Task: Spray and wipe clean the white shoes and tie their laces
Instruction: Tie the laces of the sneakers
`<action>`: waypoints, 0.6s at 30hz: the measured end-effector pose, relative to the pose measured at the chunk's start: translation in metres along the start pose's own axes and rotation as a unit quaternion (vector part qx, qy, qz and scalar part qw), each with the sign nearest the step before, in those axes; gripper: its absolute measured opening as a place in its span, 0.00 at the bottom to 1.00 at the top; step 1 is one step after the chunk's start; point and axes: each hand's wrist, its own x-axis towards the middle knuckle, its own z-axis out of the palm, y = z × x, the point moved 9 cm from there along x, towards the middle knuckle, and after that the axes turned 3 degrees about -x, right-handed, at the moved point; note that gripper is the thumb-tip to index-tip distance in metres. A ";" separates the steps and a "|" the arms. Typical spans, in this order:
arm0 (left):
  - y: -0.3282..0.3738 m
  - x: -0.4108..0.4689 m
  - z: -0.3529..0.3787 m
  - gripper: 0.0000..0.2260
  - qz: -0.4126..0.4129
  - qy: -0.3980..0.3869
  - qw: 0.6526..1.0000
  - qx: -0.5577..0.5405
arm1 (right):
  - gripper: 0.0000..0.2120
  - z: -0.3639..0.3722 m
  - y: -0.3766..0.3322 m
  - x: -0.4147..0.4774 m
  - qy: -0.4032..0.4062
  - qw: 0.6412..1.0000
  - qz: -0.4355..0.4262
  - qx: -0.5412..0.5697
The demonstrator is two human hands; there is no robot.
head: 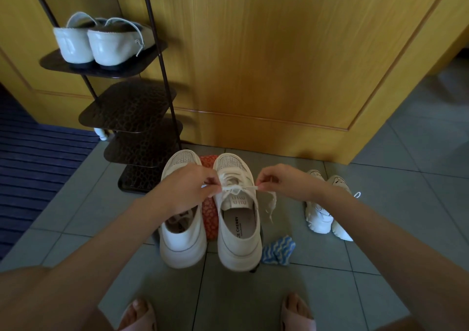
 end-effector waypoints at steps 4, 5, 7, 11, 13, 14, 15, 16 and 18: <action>-0.001 0.001 -0.011 0.12 -0.058 0.015 0.989 -0.133 | 0.05 -0.001 0.001 -0.004 -0.010 0.998 0.026 0.057; -0.002 0.001 -0.013 0.14 -0.067 0.018 0.984 -0.163 | 0.05 -0.004 0.001 -0.005 -0.005 0.998 0.026 0.056; -0.002 -0.001 -0.012 0.16 -0.074 0.003 0.980 -0.182 | 0.05 -0.008 0.002 -0.007 0.002 0.999 0.018 0.034; -0.005 -0.006 0.000 0.15 -0.066 -0.040 0.993 -0.093 | 0.04 -0.009 0.008 -0.010 -0.004 0.999 0.028 0.017; -0.005 -0.005 -0.003 0.14 -0.084 -0.025 0.987 -0.135 | 0.05 -0.007 0.009 -0.008 -0.009 0.999 0.039 0.000; -0.005 -0.004 -0.006 0.14 -0.099 -0.020 0.978 -0.182 | 0.05 -0.005 0.008 -0.008 -0.019 0.999 0.043 -0.011; -0.006 -0.003 -0.008 0.14 -0.118 -0.016 0.963 -0.241 | 0.05 -0.003 0.006 -0.008 -0.032 0.998 0.043 -0.019; -0.006 -0.003 -0.010 0.13 -0.136 -0.013 0.939 -0.316 | 0.05 -0.002 0.004 -0.009 -0.046 0.998 0.040 -0.020; -0.004 -0.002 -0.012 0.12 -0.143 -0.013 0.867 -0.478 | 0.03 -0.006 0.000 -0.013 -0.050 0.998 0.030 0.000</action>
